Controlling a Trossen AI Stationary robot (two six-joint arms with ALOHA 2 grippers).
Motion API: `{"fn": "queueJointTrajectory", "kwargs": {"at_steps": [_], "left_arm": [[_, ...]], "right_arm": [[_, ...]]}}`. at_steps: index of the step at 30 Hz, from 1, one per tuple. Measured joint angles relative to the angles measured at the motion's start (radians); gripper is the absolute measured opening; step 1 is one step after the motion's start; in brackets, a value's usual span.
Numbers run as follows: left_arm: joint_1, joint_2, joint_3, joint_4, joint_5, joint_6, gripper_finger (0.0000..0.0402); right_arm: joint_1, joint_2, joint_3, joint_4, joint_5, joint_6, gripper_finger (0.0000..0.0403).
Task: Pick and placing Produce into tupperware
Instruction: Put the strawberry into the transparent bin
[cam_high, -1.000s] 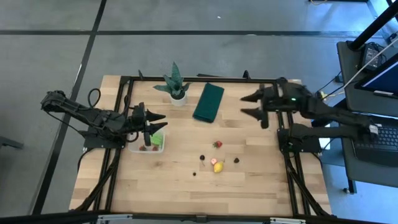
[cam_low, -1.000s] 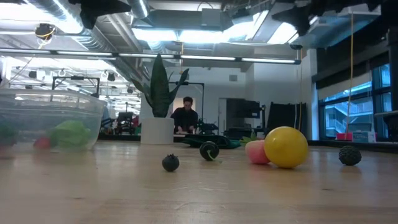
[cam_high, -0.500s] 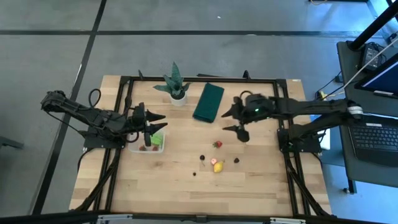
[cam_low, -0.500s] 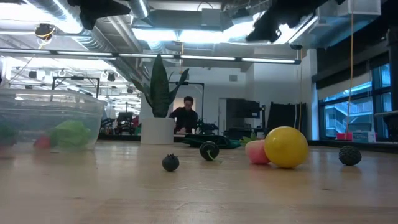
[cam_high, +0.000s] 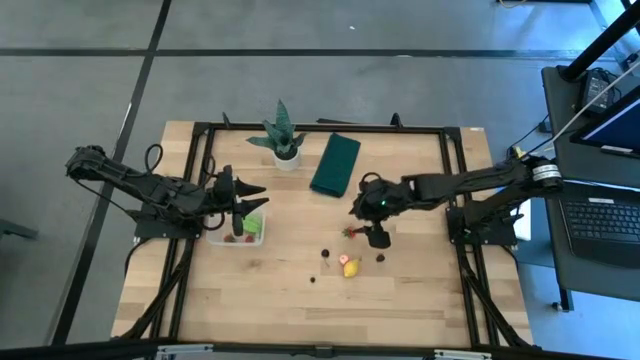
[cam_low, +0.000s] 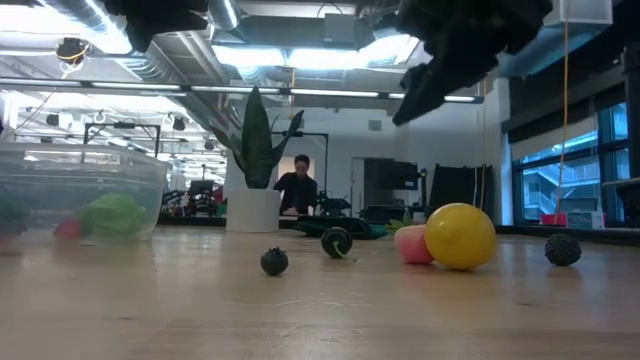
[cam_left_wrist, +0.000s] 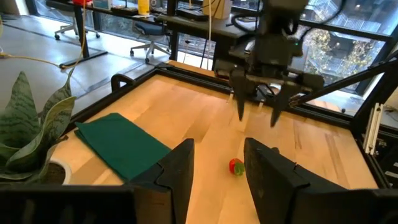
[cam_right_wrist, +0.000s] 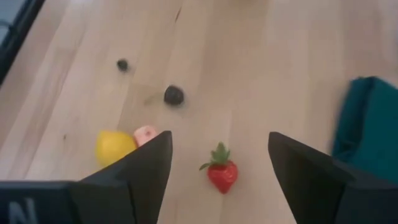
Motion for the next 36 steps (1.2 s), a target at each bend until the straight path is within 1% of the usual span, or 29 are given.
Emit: {"fn": "queueJointTrajectory", "kwargs": {"at_steps": [3,9,16,24,27,36], "left_arm": [[0.000,0.001,0.000,-0.001,0.000,0.000,0.0130],[0.000,0.001,0.000,-0.001,0.000,0.000,0.0125],[0.000,0.001,0.000,-0.001,0.000,0.000,0.0126],[0.000,0.001,0.000,-0.001,0.000,-0.001,0.0137],[0.000,0.001,0.000,-0.002,0.000,-0.001,0.0138],[0.000,0.001,0.000,-0.015,0.001,-0.001,0.0123]], "right_arm": [[0.021,0.041,0.000,0.001,0.007,-0.023,0.0267],[0.047,0.135,0.000,-0.001,0.081,-0.043,0.0267],[0.047,0.224,0.000,-0.001,0.089,-0.038,0.0267],[0.047,0.292,0.000,0.021,0.089,-0.039,0.0267],[0.047,0.315,0.000,0.016,0.115,-0.041,0.0267],[0.045,0.350,0.000,0.020,0.129,-0.041,0.0267]]}}
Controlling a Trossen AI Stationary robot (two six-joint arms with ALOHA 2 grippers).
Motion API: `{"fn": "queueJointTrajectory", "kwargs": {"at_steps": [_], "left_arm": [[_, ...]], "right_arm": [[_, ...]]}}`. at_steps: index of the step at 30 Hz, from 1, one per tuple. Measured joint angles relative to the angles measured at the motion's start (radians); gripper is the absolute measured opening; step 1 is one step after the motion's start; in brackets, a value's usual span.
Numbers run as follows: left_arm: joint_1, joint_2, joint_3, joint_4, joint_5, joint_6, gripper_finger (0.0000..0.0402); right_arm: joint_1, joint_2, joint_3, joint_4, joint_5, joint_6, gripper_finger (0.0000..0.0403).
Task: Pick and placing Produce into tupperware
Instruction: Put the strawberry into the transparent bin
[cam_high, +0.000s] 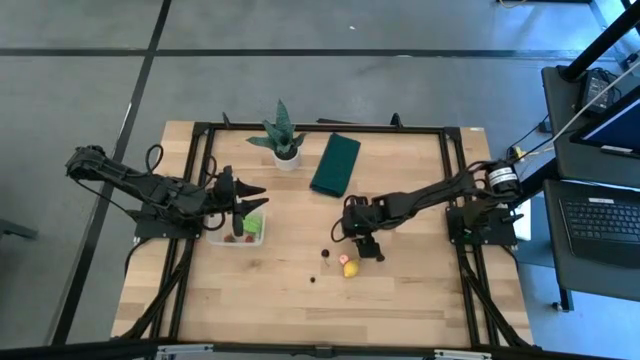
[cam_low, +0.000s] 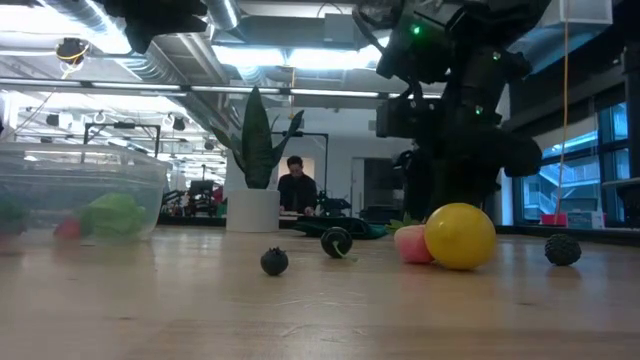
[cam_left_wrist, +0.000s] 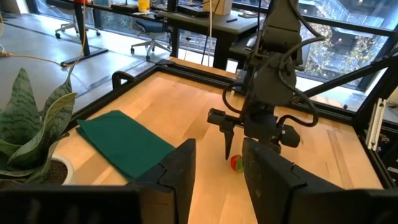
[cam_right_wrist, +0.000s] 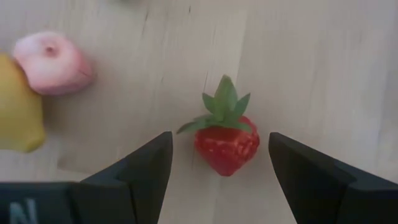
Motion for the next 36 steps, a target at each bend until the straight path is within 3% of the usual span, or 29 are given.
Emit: {"fn": "queueJointTrajectory", "kwargs": {"at_steps": [19,36], "left_arm": [[0.000,0.000,0.000,0.000,0.000,-0.003,0.0106],[0.000,0.000,0.000,0.000,0.000,-0.004,0.0129]], "right_arm": [[0.000,0.032,0.001,0.006,0.000,0.043,0.0258],[0.000,0.031,0.000,0.009,-0.002,0.057,0.0105]]}}
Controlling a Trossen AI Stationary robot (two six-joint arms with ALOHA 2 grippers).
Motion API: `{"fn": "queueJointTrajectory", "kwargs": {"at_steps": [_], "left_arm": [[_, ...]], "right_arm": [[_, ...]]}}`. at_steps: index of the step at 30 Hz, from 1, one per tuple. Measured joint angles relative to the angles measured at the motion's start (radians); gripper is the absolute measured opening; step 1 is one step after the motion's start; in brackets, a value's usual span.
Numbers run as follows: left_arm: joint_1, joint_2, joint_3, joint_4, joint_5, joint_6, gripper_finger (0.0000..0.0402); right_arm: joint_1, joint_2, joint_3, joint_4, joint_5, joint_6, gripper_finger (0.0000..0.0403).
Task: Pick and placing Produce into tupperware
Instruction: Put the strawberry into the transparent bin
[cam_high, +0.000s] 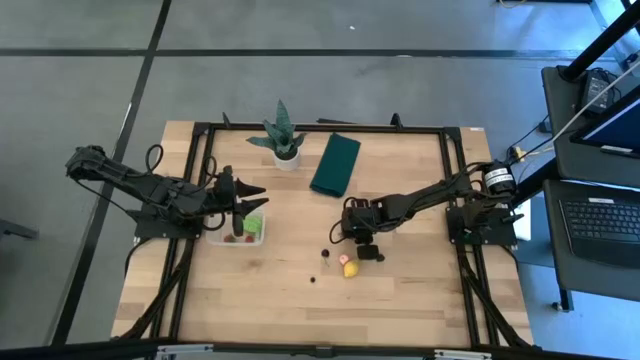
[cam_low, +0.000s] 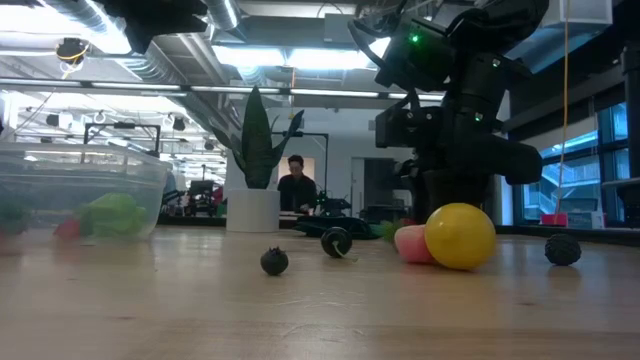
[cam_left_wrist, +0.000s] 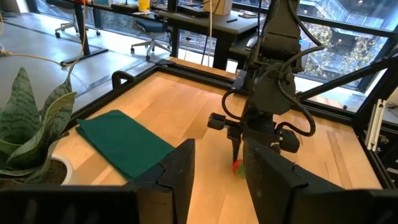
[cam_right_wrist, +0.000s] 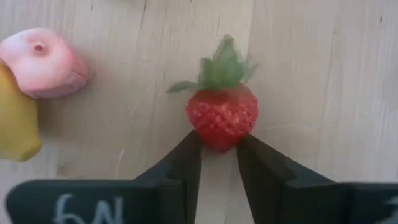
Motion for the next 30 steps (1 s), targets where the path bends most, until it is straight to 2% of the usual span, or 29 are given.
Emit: {"fn": "queueJointTrajectory", "kwargs": {"at_steps": [7,15,30], "left_arm": [[0.000,0.000,0.000,0.000,0.000,0.000,0.0121],[0.000,0.000,0.000,0.000,0.000,0.000,0.0105],[0.000,0.000,0.000,0.000,0.000,0.000,0.0084]], "right_arm": [[0.000,0.000,0.000,0.000,0.001,-0.001,0.0076],[-0.001,0.000,0.000,-0.001,0.002,-0.004,0.0060],[0.000,0.000,0.000,-0.002,0.002,-0.005,0.0061]]}}
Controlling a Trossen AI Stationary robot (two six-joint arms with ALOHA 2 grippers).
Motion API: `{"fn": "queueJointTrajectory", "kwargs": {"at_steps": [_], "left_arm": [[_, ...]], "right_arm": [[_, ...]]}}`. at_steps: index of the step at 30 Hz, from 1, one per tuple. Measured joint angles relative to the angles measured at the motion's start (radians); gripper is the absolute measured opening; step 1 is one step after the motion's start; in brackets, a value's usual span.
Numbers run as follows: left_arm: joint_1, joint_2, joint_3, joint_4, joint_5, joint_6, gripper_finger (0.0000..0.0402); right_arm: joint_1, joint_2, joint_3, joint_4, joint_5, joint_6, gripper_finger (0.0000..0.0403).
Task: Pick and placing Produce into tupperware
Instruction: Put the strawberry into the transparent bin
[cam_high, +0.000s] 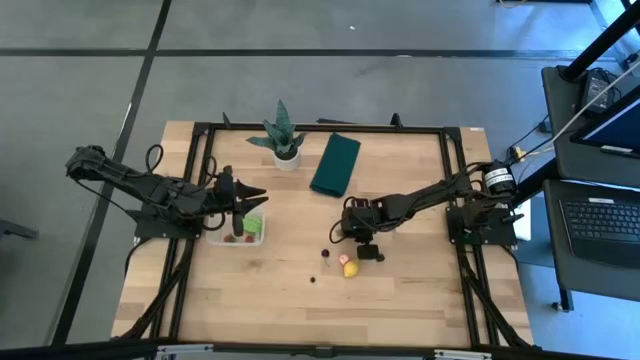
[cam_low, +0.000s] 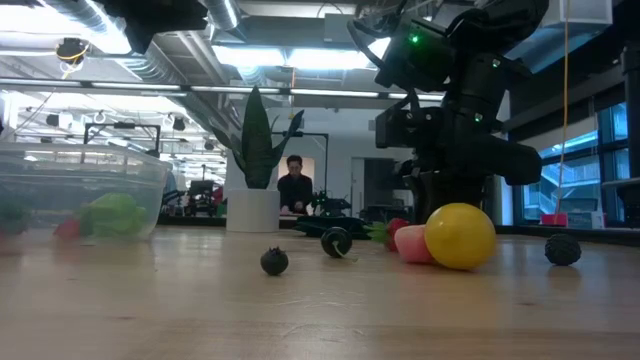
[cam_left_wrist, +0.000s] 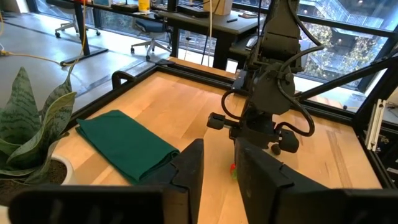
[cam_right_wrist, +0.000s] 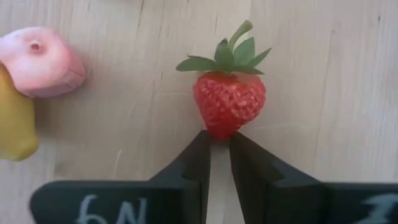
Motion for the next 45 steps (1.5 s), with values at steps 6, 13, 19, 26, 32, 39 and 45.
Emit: {"fn": "queueJointTrajectory", "kwargs": {"at_steps": [6,13,19,26,32,39,45], "left_arm": [[0.000,0.000,0.000,0.000,0.000,0.000,0.0076],[0.000,0.000,0.000,0.000,0.000,0.000,0.0066],[0.000,0.000,0.000,0.000,0.000,0.000,0.0058],[0.000,0.000,0.000,0.000,0.000,0.000,0.0049],[0.000,0.000,0.000,0.000,0.000,-0.002,0.0041],[0.000,0.000,0.000,0.000,0.000,-0.004,0.0031],[0.000,0.000,0.000,0.000,0.000,-0.004,0.0023]], "right_arm": [[0.000,0.000,0.000,0.000,0.001,-0.003,0.0105],[0.000,0.000,-0.001,0.032,0.003,0.004,0.0199],[0.001,0.000,-0.001,0.087,-0.001,-0.003,0.0254],[0.001,0.000,-0.001,0.087,-0.001,-0.047,0.0269],[0.001,0.000,-0.001,0.099,-0.001,-0.008,0.0267],[0.001,0.000,-0.001,0.099,0.000,0.003,0.0267],[0.001,0.000,0.000,0.106,0.000,0.004,0.0267]]}}
